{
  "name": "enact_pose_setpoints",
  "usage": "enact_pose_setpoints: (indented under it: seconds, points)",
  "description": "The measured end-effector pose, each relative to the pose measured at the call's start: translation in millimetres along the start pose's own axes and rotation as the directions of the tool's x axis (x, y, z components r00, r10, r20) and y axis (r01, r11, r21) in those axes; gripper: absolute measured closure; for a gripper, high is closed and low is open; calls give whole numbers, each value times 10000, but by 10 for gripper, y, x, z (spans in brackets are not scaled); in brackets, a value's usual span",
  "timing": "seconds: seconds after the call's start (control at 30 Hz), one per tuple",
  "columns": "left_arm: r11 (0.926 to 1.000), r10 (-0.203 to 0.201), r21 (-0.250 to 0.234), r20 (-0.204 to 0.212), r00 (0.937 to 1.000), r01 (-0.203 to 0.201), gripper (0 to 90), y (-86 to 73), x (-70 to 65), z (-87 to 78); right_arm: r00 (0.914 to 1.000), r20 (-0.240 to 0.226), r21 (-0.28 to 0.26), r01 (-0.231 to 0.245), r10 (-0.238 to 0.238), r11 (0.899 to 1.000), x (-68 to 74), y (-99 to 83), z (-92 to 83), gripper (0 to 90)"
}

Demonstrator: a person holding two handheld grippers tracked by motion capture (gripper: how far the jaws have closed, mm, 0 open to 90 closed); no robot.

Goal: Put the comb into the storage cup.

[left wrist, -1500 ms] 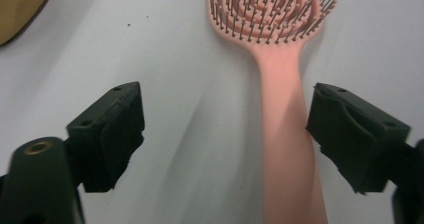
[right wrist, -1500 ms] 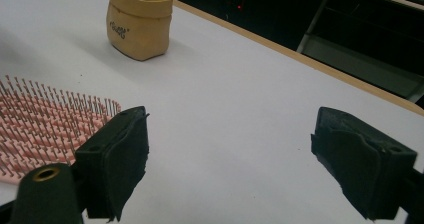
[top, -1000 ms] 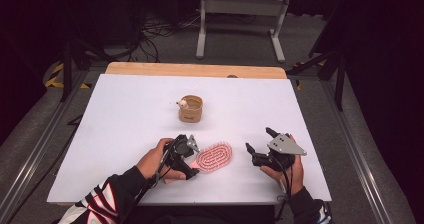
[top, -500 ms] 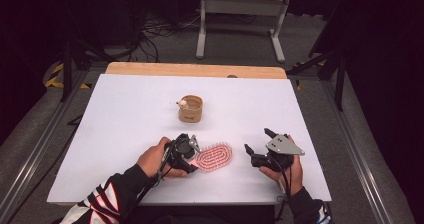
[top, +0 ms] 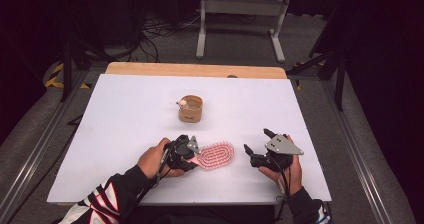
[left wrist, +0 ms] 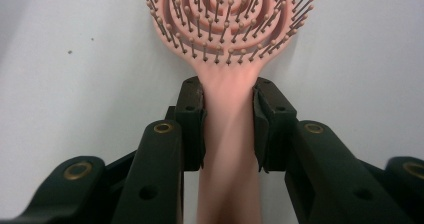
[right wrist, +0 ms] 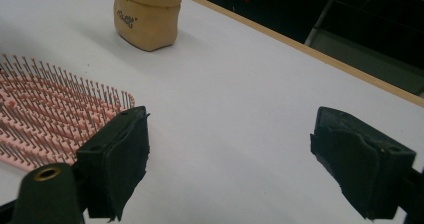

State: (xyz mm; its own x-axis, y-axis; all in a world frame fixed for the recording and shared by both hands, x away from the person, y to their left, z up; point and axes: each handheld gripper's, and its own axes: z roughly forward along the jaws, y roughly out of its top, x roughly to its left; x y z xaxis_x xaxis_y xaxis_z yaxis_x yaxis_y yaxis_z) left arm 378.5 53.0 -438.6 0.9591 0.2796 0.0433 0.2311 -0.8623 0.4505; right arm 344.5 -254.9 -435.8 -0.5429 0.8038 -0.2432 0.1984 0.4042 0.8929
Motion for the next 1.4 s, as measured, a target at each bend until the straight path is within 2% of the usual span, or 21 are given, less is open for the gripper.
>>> enact_pose_setpoints:
  seconds: [0.17, 0.37, 0.5, 0.57, 0.63, 0.67, 0.7, 0.77, 0.97, 1.0, 1.1, 1.17, 1.23, 1.33, 1.4]
  points:
    - [9988, -183, -448, -213, 9996, 174, 698, -31, 19, -14, 10000, 66, -57, -33, 33, 10000, -15, 0, -14, 160]
    - [9963, -141, -858, -581, 9982, 91, 699, -61, -1, -53, 10000, 86, -89, -48, 48, 9999, -24, -2, -17, 160]
    - [9920, -150, -1262, -1149, 9933, 4, 699, -77, -27, -83, 9999, 89, -98, -56, 57, 9999, -27, -2, -16, 160]
    - [9904, -96, -1382, -1179, 9930, -68, 699, -87, -25, -102, 9999, 101, -87, -89, 90, 9999, -29, -4, -15, 160]
    - [9867, -141, -1624, -1479, 9889, -102, 700, -100, -32, -116, 9999, 105, -98, -109, 110, 9999, -32, -6, -17, 159]
    - [9867, -137, -1619, -1485, 9888, -107, 700, -105, -29, -126, 9999, 116, -107, -109, 111, 9999, -34, -6, -17, 159]
    - [9841, -212, -1776, -1695, 9853, -94, 700, -112, -33, -131, 9998, 122, -130, -127, 129, 9998, -36, -6, -19, 159]
    - [9831, -250, -1829, -1754, 9842, -76, 700, -119, -33, -149, 9999, 117, -146, -116, 118, 9998, -35, -4, -21, 159]
    - [9715, -382, -2367, -2103, 9769, -130, 700, -158, -17, -239, 9997, 171, -231, -155, 159, 9996, -29, 4, -27, 153]
    - [9687, -488, -2479, -2257, 9730, -89, 700, -170, -22, -254, 9997, 162, -273, -181, 186, 9995, -31, 5, -26, 153]
    - [9620, -563, -2729, -2398, 9692, -116, 699, -191, -11, -292, 9995, 144, -371, -258, 264, 9990, -20, 15, -32, 145]
    - [9580, -770, -2869, -2510, 9649, 18, 699, -203, -17, -309, 9995, 75, -442, -318, 322, 9985, -12, 25, -32, 139]
    - [9514, -819, -3078, -2544, 9636, -4, 699, -204, -15, -324, 9993, -21, -516, -386, 386, 9979, -6, 34, -29, 126]
    - [9426, -975, -3341, -2770, 9559, -6, 700, -215, -18, -354, 9983, -157, -700, -570, 560, 9959, 5, 54, -37, 114]
    - [9359, -1028, -3522, -2836, 9534, -39, 699, -223, -13, -370, 9976, -242, -905, -661, 642, 9937, 14, 74, -50, 106]
